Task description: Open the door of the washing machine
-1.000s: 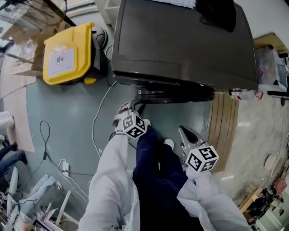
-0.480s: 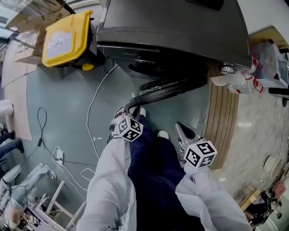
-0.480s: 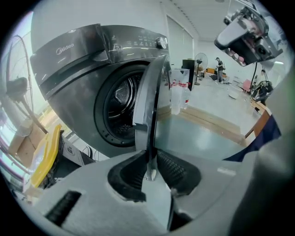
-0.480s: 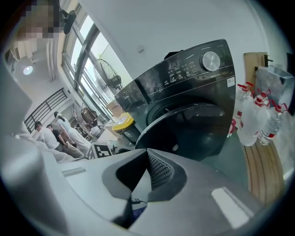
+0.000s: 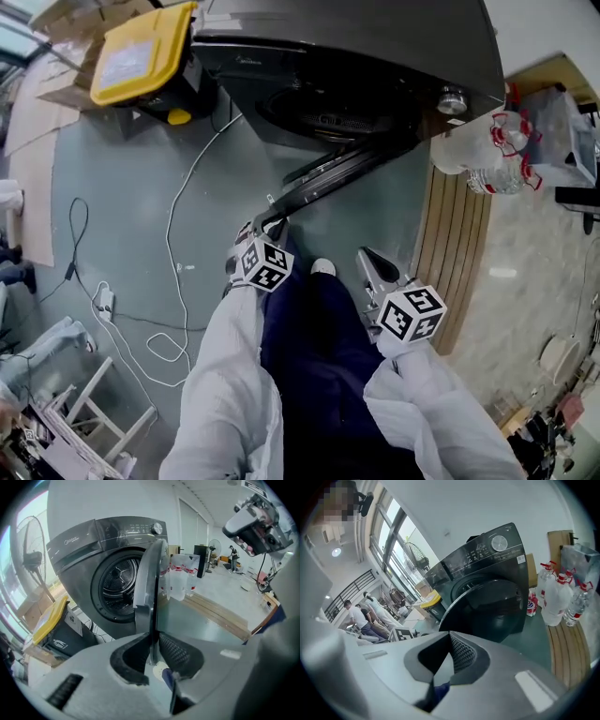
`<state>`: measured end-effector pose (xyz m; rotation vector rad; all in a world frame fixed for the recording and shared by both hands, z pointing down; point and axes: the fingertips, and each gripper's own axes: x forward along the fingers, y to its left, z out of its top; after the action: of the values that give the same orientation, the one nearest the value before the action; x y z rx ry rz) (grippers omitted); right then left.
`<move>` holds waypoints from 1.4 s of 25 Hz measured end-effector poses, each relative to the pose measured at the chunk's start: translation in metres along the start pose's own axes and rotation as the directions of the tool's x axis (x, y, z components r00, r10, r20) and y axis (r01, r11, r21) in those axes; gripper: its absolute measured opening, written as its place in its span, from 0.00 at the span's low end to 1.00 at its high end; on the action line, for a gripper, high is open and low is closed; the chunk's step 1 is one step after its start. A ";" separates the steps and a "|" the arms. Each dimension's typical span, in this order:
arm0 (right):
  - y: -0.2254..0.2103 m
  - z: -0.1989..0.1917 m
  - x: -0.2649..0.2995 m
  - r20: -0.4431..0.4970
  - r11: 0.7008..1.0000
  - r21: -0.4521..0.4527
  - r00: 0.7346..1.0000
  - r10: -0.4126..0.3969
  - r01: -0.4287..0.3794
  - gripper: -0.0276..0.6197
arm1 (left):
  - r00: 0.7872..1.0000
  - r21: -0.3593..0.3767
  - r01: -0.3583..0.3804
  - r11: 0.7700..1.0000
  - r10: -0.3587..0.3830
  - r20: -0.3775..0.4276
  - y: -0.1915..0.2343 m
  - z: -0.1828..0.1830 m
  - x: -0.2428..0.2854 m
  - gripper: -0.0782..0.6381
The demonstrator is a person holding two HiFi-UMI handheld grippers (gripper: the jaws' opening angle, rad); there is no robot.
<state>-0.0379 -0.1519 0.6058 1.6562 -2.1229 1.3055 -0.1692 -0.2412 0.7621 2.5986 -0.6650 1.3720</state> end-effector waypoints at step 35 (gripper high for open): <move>-0.020 -0.148 -0.187 0.132 0.932 0.253 0.945 -0.299 0.259 0.06 | 0.968 -0.214 0.251 0.944 -0.238 0.086 -0.248 0.025 -0.008 0.21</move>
<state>-0.0055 0.0851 0.5971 2.1430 -1.7775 1.4090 -0.0456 -0.0243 0.7633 2.4511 -0.4542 1.0839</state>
